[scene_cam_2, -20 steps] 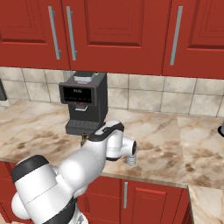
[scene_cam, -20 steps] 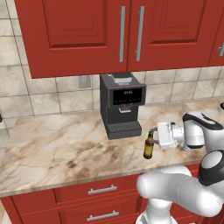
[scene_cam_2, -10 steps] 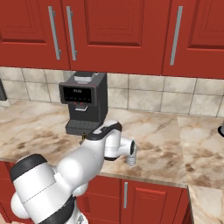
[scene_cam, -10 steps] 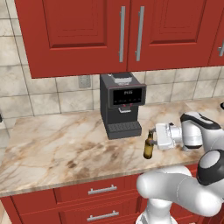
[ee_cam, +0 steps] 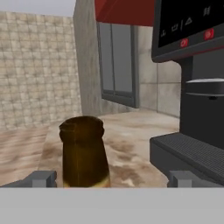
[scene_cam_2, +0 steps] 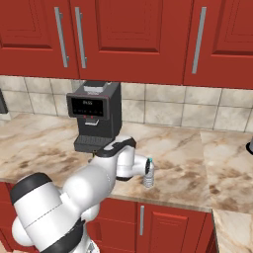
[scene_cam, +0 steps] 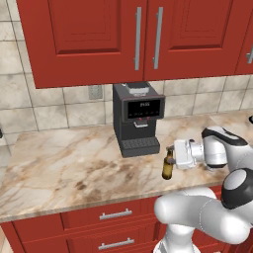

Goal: Place the drinks on the dining counter in a tight cluster.

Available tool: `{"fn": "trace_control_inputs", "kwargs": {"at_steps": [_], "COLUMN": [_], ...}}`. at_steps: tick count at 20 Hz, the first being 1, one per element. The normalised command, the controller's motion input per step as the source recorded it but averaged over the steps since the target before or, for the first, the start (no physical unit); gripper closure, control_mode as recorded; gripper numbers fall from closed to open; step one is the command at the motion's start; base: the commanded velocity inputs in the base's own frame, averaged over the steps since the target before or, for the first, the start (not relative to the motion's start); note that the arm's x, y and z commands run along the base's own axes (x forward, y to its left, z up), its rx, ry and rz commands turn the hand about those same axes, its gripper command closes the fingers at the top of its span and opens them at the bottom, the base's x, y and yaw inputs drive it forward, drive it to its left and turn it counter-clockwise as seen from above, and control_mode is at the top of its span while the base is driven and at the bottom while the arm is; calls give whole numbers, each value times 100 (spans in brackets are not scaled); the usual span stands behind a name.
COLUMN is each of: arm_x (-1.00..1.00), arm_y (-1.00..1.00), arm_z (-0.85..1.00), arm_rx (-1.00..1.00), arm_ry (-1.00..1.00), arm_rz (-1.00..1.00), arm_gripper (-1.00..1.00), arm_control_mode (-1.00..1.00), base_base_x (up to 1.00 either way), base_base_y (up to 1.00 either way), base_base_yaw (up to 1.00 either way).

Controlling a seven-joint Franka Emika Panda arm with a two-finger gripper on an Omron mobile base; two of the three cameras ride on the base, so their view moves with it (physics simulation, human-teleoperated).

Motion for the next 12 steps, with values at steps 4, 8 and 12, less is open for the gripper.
{"fn": "trace_control_inputs", "kwargs": {"at_steps": [4, 8, 12], "arm_x": [1, 2, 4], "arm_y": [8, 10, 9], "arm_z": [0, 0, 0], "arm_rx": [0, 0, 0], "arm_ry": [0, 0, 0], "arm_rz": [0, 0, 0], "arm_gripper": [-100, 100, 100], "arm_control_mode": [-100, -100, -100], "base_base_x": [0, 0, 0], "base_base_y": [0, 0, 0], "base_base_yaw": [0, 0, 0]}}
